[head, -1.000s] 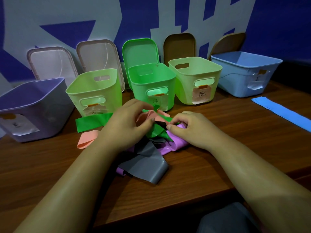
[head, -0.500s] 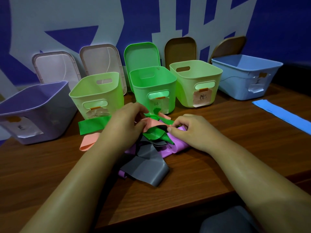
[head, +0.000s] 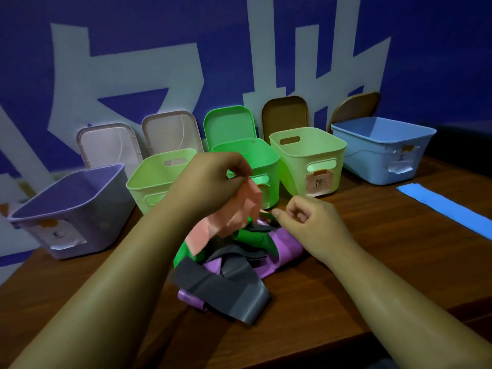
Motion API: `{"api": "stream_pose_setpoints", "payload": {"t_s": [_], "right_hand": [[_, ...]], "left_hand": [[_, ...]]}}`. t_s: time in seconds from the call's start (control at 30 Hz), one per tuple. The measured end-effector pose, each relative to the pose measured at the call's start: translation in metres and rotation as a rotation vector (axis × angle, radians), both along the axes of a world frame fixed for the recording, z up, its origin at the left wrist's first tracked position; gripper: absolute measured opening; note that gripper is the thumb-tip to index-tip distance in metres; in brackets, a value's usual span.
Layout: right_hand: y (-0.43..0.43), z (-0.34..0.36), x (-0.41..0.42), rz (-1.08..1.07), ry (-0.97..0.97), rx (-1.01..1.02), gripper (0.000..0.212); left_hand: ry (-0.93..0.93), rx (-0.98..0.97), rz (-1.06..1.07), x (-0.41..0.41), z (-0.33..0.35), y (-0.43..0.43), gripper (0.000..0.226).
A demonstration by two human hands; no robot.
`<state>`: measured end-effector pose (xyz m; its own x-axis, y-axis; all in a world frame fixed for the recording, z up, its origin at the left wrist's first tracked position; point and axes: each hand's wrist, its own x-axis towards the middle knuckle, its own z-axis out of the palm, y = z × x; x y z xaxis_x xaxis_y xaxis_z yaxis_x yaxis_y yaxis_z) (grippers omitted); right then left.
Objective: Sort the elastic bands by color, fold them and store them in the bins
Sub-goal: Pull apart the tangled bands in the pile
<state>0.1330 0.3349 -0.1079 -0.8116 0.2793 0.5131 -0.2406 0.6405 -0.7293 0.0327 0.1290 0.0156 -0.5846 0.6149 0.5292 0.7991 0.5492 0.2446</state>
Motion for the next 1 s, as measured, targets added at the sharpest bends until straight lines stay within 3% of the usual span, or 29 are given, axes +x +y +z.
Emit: {"api": "stream_pose_setpoints", "payload": {"t_s": [0.27, 0.43, 0.67, 0.8, 1.0], "right_hand": [[-0.003, -0.004, -0.002, 0.089, -0.172, -0.032, 0.039], [-0.002, 0.0, -0.005, -0.005, -0.194, -0.128, 0.051], [0.006, -0.002, -0.01, -0.089, -0.183, -0.268, 0.029], [0.006, 0.001, -0.011, -0.103, -0.273, -0.351, 0.02], [0.009, 0.004, -0.01, -0.19, -0.416, -0.204, 0.031]], "left_hand": [[-0.152, 0.003, -0.061, 0.006, 0.019, 0.035, 0.015], [-0.166, 0.032, -0.115, 0.014, 0.025, 0.049, 0.014], [-0.172, 0.094, -0.153, 0.021, 0.046, 0.065, 0.014], [-0.144, 0.106, -0.154, 0.023, 0.059, 0.069, 0.014], [0.015, 0.287, -0.074, 0.008, 0.078, 0.068, 0.014]]}}
